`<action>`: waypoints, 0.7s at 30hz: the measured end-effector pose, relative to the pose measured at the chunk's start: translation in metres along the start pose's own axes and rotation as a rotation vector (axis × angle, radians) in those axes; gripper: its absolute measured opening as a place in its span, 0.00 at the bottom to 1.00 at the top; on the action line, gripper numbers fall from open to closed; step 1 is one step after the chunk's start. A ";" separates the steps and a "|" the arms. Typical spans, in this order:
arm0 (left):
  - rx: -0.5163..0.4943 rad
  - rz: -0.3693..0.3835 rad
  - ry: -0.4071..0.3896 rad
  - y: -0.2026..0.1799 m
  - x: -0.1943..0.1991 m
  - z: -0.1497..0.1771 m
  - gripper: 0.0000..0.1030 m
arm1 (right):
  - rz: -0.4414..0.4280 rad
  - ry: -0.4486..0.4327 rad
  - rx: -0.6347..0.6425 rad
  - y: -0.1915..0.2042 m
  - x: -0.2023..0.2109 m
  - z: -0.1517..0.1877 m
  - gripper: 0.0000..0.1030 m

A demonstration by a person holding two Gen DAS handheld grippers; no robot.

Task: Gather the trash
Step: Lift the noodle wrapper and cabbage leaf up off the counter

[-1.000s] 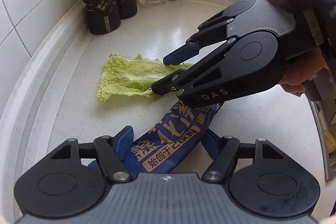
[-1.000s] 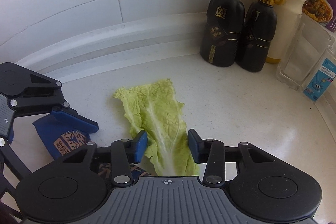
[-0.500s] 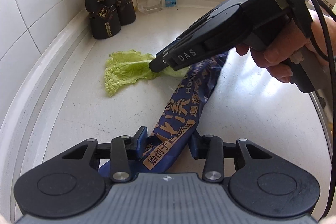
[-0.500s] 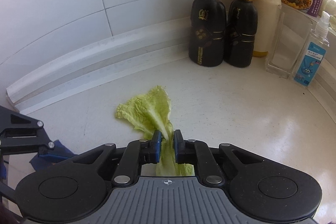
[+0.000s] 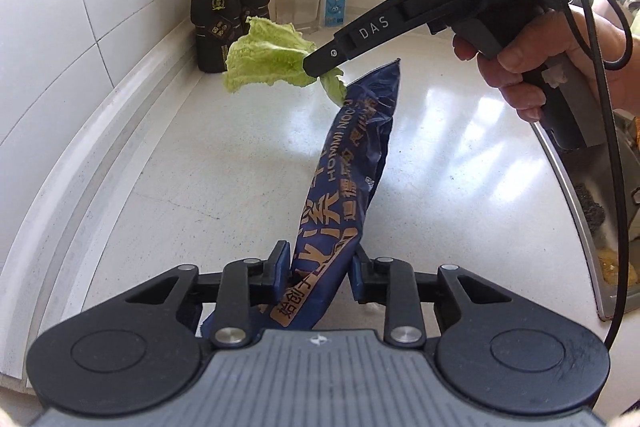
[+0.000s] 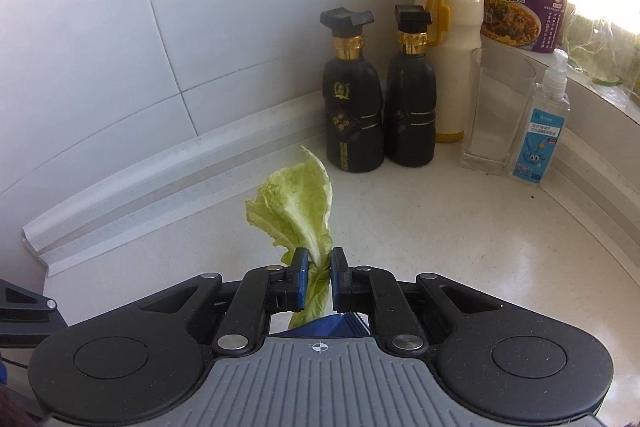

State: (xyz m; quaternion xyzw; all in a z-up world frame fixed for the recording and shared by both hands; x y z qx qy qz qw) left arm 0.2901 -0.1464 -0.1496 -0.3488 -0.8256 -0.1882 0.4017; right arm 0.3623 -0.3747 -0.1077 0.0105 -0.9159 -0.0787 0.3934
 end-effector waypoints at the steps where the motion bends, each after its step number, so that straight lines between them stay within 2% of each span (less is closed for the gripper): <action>1: 0.004 0.000 -0.002 0.000 0.004 0.001 0.24 | -0.004 -0.004 -0.004 0.002 0.002 -0.001 0.09; 21: 0.134 -0.008 -0.016 -0.007 0.073 0.037 0.22 | -0.080 -0.045 -0.028 0.064 0.046 0.011 0.09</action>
Point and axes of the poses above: each gripper's, at about its wrist camera, not at the fingertips, and x roughly against the way its jaws point, y to its left, z to its underside, the point moved 6 cm from there along -x, roughly the way its jaws point, and after that the axes turned 6 degrees about -z, right-handed, at the moved point
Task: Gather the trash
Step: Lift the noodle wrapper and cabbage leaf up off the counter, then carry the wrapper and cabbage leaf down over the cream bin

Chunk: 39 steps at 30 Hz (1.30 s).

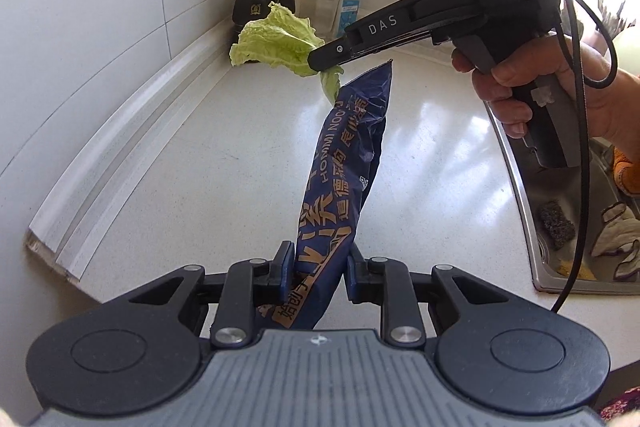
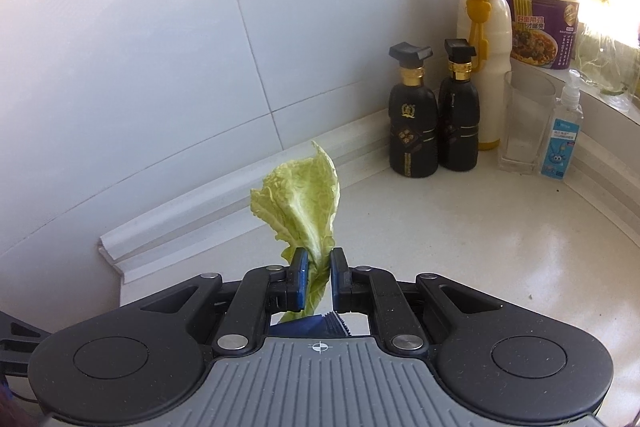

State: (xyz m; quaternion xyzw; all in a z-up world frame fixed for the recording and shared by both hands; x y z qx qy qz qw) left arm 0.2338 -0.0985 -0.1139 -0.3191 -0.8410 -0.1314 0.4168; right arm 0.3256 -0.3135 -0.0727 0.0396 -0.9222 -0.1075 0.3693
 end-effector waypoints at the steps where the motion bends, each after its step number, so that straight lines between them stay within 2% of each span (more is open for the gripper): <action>1: 0.009 0.000 0.000 0.000 0.003 0.003 0.22 | -0.011 0.001 -0.009 0.003 0.002 0.002 0.09; 9: 0.065 -0.012 0.014 0.001 0.018 0.020 0.22 | -0.065 0.024 -0.013 0.035 0.010 0.019 0.09; 18: 0.143 -0.027 0.049 0.005 0.039 0.048 0.22 | -0.127 0.073 0.077 0.088 0.009 0.040 0.09; 30: 0.226 -0.089 0.086 0.013 0.057 0.077 0.22 | -0.220 0.141 0.137 0.158 -0.012 0.067 0.09; 39: 0.297 -0.112 0.140 0.012 0.052 0.099 0.20 | -0.247 0.216 0.214 0.204 -0.040 0.101 0.09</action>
Point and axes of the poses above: each gripper's, at about its wrist camera, not at the fingertips, and x roughly against the way its jaws point, y to its left, z to its underside, the point moved 6 cm from there along -x, roughly the way its jaws point, and after that the axes turned 6 degrees about -z, right-handed, at the moved point
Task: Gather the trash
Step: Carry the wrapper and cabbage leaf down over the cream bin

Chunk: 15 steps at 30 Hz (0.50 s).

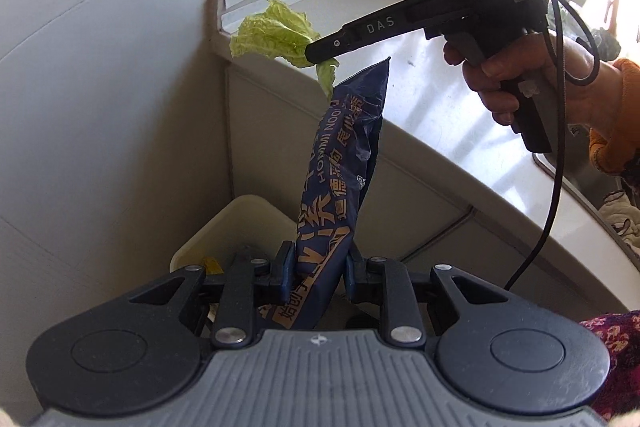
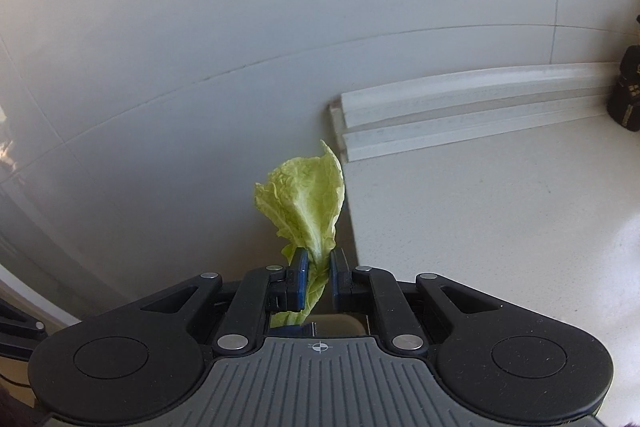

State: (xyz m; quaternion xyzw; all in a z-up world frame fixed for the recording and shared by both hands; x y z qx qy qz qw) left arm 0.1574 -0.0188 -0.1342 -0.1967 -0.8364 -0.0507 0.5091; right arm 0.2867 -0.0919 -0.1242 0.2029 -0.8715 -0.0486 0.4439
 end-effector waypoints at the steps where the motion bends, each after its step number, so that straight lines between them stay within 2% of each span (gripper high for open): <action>1: 0.004 -0.003 0.009 -0.001 -0.003 0.002 0.20 | -0.001 0.012 0.006 0.005 -0.006 0.003 0.09; 8: 0.091 -0.007 0.097 -0.004 -0.032 0.018 0.20 | -0.020 0.126 0.057 0.031 -0.049 0.032 0.09; 15: 0.192 0.027 0.201 -0.008 -0.071 0.029 0.20 | -0.039 0.266 0.040 0.033 -0.086 0.076 0.09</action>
Point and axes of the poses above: each gripper's, at about its wrist camera, not at the fingertips, and x roughly against the way its jaws point, y to its left, z to its underside, the point moved 6 cm from there along -x, roughly the way its jaws point, and after that the axes turned 6 degrees about -z, right-handed, at the moved point
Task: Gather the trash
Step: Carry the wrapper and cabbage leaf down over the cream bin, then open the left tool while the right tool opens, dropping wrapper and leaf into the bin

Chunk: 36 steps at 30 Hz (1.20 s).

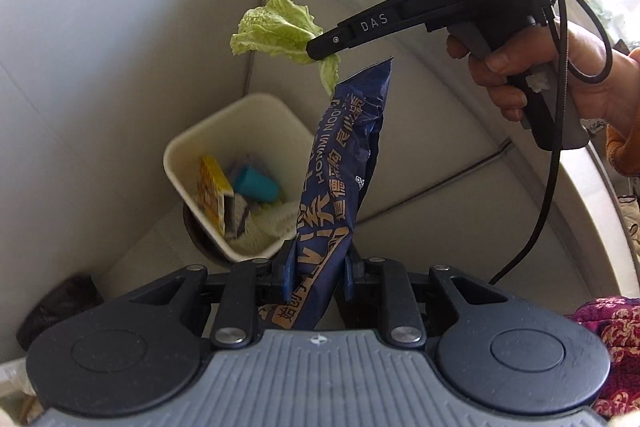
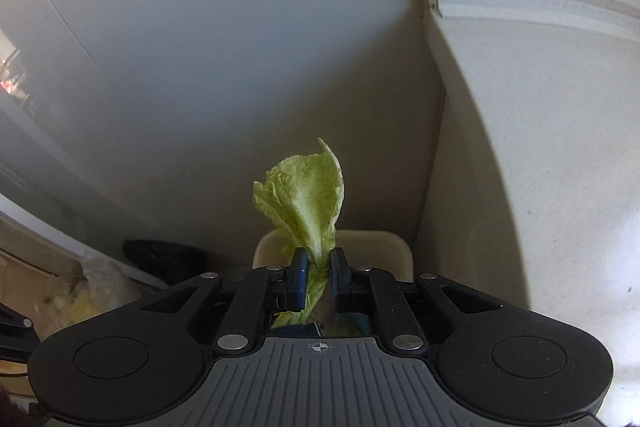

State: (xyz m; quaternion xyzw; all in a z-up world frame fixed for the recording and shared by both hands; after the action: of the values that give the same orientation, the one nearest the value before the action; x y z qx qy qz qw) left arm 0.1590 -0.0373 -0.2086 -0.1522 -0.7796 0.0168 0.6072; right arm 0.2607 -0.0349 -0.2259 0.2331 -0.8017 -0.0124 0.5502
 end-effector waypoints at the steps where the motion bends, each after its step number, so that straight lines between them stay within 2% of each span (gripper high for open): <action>1: 0.010 0.006 0.016 -0.001 -0.006 0.000 0.20 | 0.000 0.019 0.002 0.000 -0.006 0.004 0.09; 8: 0.040 0.032 0.101 -0.008 -0.042 -0.004 0.20 | 0.013 0.134 0.004 -0.003 -0.040 0.033 0.09; 18: 0.083 0.043 0.163 -0.027 -0.077 -0.010 0.19 | 0.088 0.265 -0.051 -0.024 -0.095 0.060 0.09; 24: 0.209 0.046 0.226 -0.013 -0.101 -0.012 0.18 | 0.119 0.332 -0.088 -0.040 -0.126 0.075 0.09; 31: 0.397 0.015 0.267 0.023 -0.126 -0.004 0.18 | 0.134 0.383 -0.105 -0.049 -0.153 0.081 0.09; 36: 0.458 -0.017 0.290 0.036 -0.150 -0.014 0.18 | 0.143 0.404 -0.094 -0.057 -0.159 0.081 0.09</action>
State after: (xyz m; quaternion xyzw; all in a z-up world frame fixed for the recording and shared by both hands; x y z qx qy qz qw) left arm 0.2126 -0.0439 -0.3541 -0.0053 -0.6618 0.1659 0.7311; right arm 0.2542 -0.0429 -0.4130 0.1475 -0.6884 0.0365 0.7092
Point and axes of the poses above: each gripper's, at about its wrist camera, not at the fingertips, and x roughly against the way its jaws point, y to its left, z to its underside, the point moved 6 cm from there along -x, roughly the way its jaws point, and after that the axes turned 6 degrees about -z, right-handed, at the moved point
